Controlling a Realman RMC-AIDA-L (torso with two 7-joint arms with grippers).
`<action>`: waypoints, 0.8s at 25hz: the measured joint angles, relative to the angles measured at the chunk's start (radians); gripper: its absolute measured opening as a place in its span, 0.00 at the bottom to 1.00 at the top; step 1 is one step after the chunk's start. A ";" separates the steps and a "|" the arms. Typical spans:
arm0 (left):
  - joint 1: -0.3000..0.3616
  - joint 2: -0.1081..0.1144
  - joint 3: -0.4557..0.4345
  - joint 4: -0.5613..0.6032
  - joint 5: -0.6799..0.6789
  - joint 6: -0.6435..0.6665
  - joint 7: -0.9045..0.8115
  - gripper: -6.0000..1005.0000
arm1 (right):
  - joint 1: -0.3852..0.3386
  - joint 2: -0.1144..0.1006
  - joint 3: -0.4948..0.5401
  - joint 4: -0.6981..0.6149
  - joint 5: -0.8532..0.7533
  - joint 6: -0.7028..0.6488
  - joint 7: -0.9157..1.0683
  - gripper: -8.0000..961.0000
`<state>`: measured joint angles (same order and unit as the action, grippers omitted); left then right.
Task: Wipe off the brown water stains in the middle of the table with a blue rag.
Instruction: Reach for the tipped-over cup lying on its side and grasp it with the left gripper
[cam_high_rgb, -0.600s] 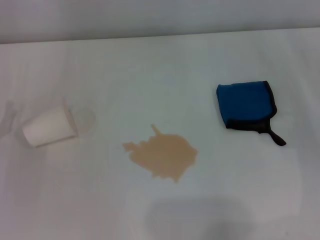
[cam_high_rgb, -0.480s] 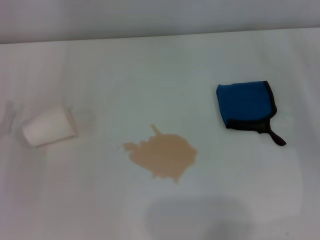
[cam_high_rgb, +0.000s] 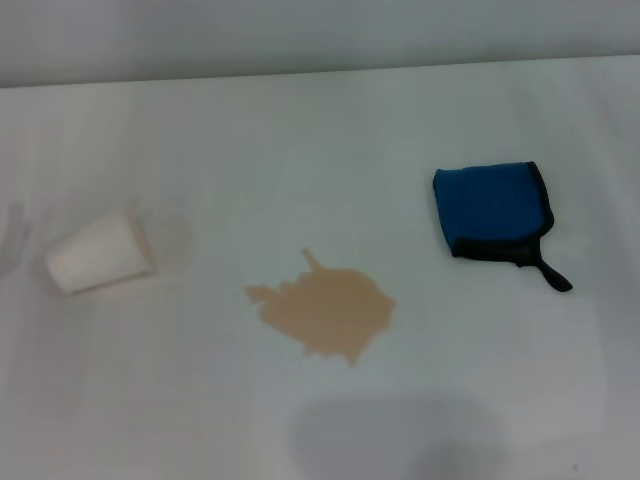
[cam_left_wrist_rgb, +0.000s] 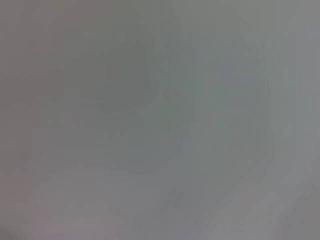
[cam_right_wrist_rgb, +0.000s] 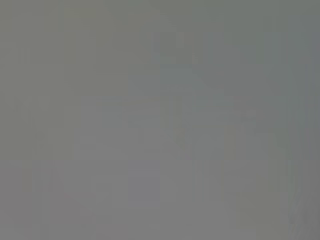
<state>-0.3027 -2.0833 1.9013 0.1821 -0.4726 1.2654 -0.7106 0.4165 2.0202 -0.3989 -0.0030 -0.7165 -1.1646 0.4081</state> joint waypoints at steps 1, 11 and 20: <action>0.000 0.000 0.000 0.003 0.000 0.000 0.000 0.87 | 0.000 0.000 0.000 0.000 0.000 0.000 0.000 0.90; -0.051 0.025 -0.008 0.007 -0.002 -0.005 -0.118 0.86 | 0.005 -0.002 0.007 0.000 0.006 0.003 0.000 0.90; -0.280 0.228 0.018 -0.040 0.276 -0.058 -0.639 0.84 | 0.012 -0.003 0.007 -0.007 0.008 0.003 0.001 0.90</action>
<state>-0.5832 -1.8551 1.9190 0.1423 -0.1963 1.2079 -1.3500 0.4284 2.0168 -0.3922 -0.0098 -0.7086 -1.1611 0.4095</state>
